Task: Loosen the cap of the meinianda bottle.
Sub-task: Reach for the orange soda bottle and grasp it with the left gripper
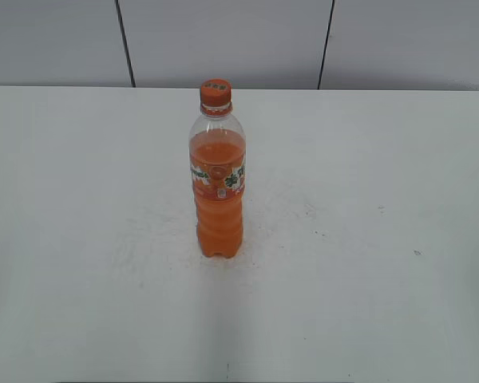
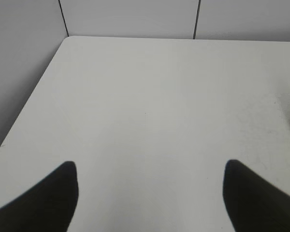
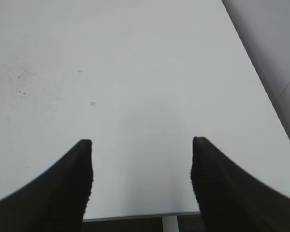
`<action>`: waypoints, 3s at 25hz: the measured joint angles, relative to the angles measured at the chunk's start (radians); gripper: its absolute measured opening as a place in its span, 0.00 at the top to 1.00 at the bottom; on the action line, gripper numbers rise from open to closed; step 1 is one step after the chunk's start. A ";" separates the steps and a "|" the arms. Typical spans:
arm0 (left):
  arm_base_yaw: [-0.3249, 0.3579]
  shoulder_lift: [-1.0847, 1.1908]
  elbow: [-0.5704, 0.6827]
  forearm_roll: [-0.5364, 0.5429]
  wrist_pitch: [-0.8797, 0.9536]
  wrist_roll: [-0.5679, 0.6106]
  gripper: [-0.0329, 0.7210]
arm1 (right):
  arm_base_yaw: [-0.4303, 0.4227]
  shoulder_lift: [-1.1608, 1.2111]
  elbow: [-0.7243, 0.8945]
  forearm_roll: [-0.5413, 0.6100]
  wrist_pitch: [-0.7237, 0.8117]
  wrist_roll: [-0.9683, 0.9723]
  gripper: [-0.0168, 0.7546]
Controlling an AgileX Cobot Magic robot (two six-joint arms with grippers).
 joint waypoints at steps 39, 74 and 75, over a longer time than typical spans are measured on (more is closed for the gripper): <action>-0.059 1.048 0.046 -0.059 -1.361 0.136 0.21 | 0.000 0.000 0.000 0.000 0.002 0.000 0.35; -0.043 1.794 0.026 1.045 -2.164 -0.177 0.21 | 0.000 0.000 0.000 0.000 0.001 0.000 0.35; -0.041 1.814 0.007 1.068 -2.169 -0.178 0.21 | 0.000 0.000 0.000 0.000 0.001 0.000 0.35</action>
